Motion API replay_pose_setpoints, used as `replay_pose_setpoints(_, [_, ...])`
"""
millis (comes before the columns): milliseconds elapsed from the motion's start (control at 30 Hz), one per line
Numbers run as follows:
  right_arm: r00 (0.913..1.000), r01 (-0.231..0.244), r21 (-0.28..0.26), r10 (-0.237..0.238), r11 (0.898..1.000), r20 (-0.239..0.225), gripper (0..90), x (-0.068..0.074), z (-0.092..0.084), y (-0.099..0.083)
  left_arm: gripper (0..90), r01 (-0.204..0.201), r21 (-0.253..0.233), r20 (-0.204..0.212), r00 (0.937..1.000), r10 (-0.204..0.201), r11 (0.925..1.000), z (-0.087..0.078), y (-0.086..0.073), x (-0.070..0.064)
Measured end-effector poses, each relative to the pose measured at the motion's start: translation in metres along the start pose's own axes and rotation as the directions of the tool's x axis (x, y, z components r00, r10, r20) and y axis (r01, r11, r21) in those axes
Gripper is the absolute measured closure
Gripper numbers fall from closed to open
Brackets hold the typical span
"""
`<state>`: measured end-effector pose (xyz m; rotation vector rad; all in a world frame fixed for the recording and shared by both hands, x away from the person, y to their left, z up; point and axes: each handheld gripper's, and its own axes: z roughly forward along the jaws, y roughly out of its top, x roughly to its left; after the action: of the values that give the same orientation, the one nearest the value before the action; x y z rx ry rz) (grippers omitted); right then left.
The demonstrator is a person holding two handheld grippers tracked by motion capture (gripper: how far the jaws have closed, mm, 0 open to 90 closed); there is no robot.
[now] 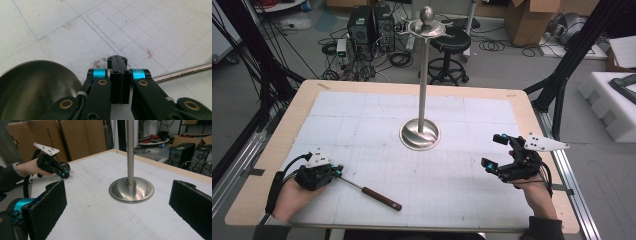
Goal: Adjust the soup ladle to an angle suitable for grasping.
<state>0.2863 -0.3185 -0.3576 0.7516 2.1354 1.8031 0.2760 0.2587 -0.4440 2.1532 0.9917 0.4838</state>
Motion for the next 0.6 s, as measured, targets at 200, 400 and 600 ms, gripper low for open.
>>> replay_pose_setpoints(200, [1.0,-0.002,0.006,0.002,1.0,0.002,0.3,0.0,0.001,0.0,90.0,0.023,-0.011,-0.003,0.9997,-0.023,0.9997,-0.008,-0.009,-0.003])
replay_pose_setpoints(400, [1.0,0.002,0.01,-0.002,1.0,0.0,0.3,0.0,0.001,-0.001,90.0,0.019,-0.003,-0.017,0.9997,-0.019,0.9998,-0.018,-0.017,-0.01])
replay_pose_setpoints(600, [1.0,0.003,0.017,-0.003,1.0,-0.004,0.3,0.0,0.003,-0.002,90.0,-0.011,0.003,-0.052,0.9986,0.011,0.9999,-0.025,-0.022,-0.02])
